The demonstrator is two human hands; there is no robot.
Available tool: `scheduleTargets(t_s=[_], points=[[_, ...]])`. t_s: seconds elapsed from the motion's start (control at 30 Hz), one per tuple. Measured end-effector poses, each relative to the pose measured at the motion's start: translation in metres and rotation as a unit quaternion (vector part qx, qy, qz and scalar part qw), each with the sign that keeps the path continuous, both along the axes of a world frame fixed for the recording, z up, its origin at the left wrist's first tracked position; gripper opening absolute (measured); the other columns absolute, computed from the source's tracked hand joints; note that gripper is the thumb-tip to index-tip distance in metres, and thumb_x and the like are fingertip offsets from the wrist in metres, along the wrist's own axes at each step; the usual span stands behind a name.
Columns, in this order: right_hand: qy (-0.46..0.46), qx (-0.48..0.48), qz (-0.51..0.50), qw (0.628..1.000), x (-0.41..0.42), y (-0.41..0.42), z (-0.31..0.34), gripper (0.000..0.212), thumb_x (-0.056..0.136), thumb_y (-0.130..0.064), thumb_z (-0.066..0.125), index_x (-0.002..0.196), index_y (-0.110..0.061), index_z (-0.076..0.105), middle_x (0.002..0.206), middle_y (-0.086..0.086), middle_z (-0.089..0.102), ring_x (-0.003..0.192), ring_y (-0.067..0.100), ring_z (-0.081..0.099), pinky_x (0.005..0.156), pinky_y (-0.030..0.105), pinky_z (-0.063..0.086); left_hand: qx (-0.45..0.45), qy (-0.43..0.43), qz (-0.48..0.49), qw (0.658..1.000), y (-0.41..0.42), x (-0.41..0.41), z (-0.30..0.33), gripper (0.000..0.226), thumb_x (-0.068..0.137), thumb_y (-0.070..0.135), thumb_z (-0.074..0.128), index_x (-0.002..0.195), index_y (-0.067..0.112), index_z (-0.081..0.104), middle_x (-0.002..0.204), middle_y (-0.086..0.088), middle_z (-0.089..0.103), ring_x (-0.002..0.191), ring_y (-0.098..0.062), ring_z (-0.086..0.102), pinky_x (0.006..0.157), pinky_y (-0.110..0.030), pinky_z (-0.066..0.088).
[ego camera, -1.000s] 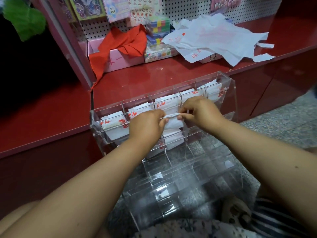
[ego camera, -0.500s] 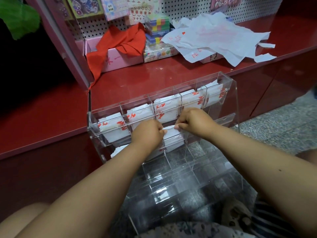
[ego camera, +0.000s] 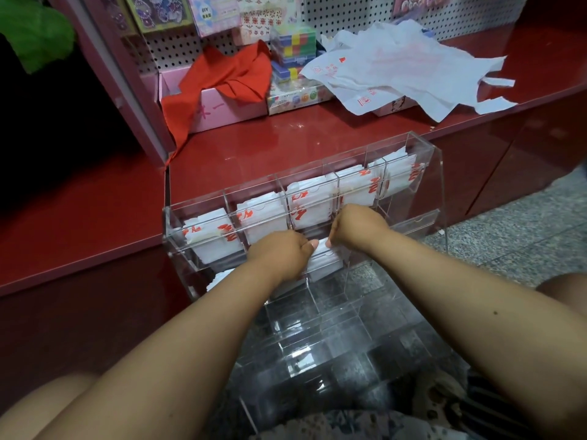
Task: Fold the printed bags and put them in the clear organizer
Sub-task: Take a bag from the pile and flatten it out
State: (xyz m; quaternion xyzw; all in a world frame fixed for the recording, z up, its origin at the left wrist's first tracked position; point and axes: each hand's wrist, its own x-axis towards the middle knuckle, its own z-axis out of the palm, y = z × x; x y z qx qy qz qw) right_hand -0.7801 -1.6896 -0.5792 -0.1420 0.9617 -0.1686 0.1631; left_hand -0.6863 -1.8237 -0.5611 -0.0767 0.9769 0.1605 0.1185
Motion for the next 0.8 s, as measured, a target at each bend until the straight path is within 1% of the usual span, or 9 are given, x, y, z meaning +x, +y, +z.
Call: scheduleTargets(t_s=[0.1, 0.17, 0.23, 0.37, 0.43, 0.53, 0.63, 0.7, 0.8], points=[[0.004, -0.041, 0.024, 0.999, 0.005, 0.007, 0.009, 0.027, 0.082, -0.037, 0.071, 0.09, -0.012, 0.076, 0.092, 0.007, 0.072, 0.088, 0.024, 0.066, 0.083, 0.033, 0.054, -0.006, 0.044, -0.013, 0.999, 0.0, 0.005, 0.004, 0.053, 0.101, 0.053, 0.033, 0.062, 0.02, 0.047, 0.064, 0.003, 0.054, 0.071, -0.023, 0.055, 0.062, -0.031, 0.042], [0.028, -0.091, 0.035, 0.995, 0.011, 0.012, 0.017, 0.032, 0.085, -0.036, 0.069, 0.083, -0.004, 0.074, 0.082, 0.012, 0.071, 0.074, 0.021, 0.062, 0.067, 0.026, 0.048, -0.009, 0.092, -0.024, 0.995, 0.001, 0.006, 0.01, 0.051, 0.102, 0.05, 0.033, 0.062, 0.021, 0.046, 0.063, 0.003, 0.054, 0.07, -0.024, 0.056, 0.061, -0.033, 0.044], [0.07, -0.132, 0.031, 0.988, 0.016, 0.017, 0.028, 0.029, 0.085, -0.031, 0.067, 0.074, -0.005, 0.071, 0.064, 0.008, 0.065, 0.064, 0.019, 0.057, 0.058, 0.026, 0.039, 0.003, 0.141, -0.032, 0.989, 0.003, 0.007, 0.02, 0.05, 0.102, 0.047, 0.035, 0.06, 0.022, 0.043, 0.061, 0.003, 0.051, 0.07, -0.026, 0.055, 0.062, -0.035, 0.045], [0.125, -0.201, 0.031, 0.971, 0.019, 0.023, 0.047, 0.033, 0.087, -0.028, 0.065, 0.06, -0.008, 0.061, 0.055, 0.003, 0.056, 0.055, 0.015, 0.049, 0.054, 0.028, 0.035, -0.01, 0.223, -0.06, 0.973, 0.009, 0.01, 0.039, 0.048, 0.102, 0.044, 0.037, 0.059, 0.023, 0.038, 0.071, 0.004, 0.048, 0.078, -0.026, 0.052, 0.065, -0.036, 0.045], [0.135, -0.221, 0.031, 0.965, 0.017, 0.026, 0.055, 0.04, 0.088, -0.031, 0.066, 0.053, -0.018, 0.053, 0.052, -0.004, 0.051, 0.052, 0.009, 0.044, 0.052, 0.026, 0.033, -0.026, 0.268, -0.053, 0.962, 0.008, 0.01, 0.046, 0.039, 0.101, 0.042, 0.04, 0.071, 0.022, 0.053, 0.089, 0.001, 0.052, 0.087, -0.025, 0.053, 0.069, -0.036, 0.045], [0.159, -0.237, 0.003, 0.958, 0.008, 0.029, 0.067, 0.034, 0.088, -0.033, 0.066, 0.06, -0.017, 0.057, 0.055, -0.008, 0.051, 0.054, 0.004, 0.046, 0.052, 0.022, 0.034, -0.023, 0.337, -0.02, 0.941, -0.001, -0.001, 0.057, 0.032, 0.098, 0.039, 0.048, 0.105, 0.016, 0.069, 0.109, -0.002, 0.054, 0.105, -0.024, 0.049, 0.083, -0.036, 0.043], [0.181, -0.263, -0.042, 0.947, -0.008, 0.032, 0.076, 0.031, 0.088, -0.031, 0.066, 0.065, -0.012, 0.059, 0.054, -0.008, 0.051, 0.054, 0.01, 0.051, 0.055, 0.023, 0.039, -0.082, 0.306, 0.005, 0.949, -0.013, -0.019, 0.066, 0.042, 0.098, 0.044, 0.046, 0.127, 0.017, 0.061, 0.134, -0.004, 0.051, 0.127, -0.027, 0.041, 0.099, -0.037, 0.032], [0.197, -0.281, -0.063, 0.937, -0.02, 0.034, 0.079, 0.031, 0.089, -0.03, 0.065, 0.064, -0.013, 0.057, 0.055, -0.002, 0.055, 0.057, 0.021, 0.059, 0.059, 0.028, 0.044, -0.094, 0.254, 0.023, 0.962, -0.019, -0.032, 0.07, 0.053, 0.099, 0.051, 0.038, 0.141, 0.021, 0.047, 0.152, -0.004, 0.038, 0.142, -0.023, 0.028, 0.111, -0.039, 0.023], [0.237, -0.252, -0.094, 0.933, -0.041, 0.035, 0.083, 0.029, 0.09, -0.03, 0.063, 0.068, -0.011, 0.059, 0.061, -0.001, 0.057, 0.065, 0.021, 0.056, 0.062, 0.028, 0.036, -0.08, 0.149, 0.029, 0.985, -0.021, -0.051, 0.068, 0.067, 0.097, 0.063, 0.021, 0.153, 0.027, 0.024, 0.163, -0.002, 0.014, 0.151, -0.019, 0.006, 0.119, -0.047, 0.0]])
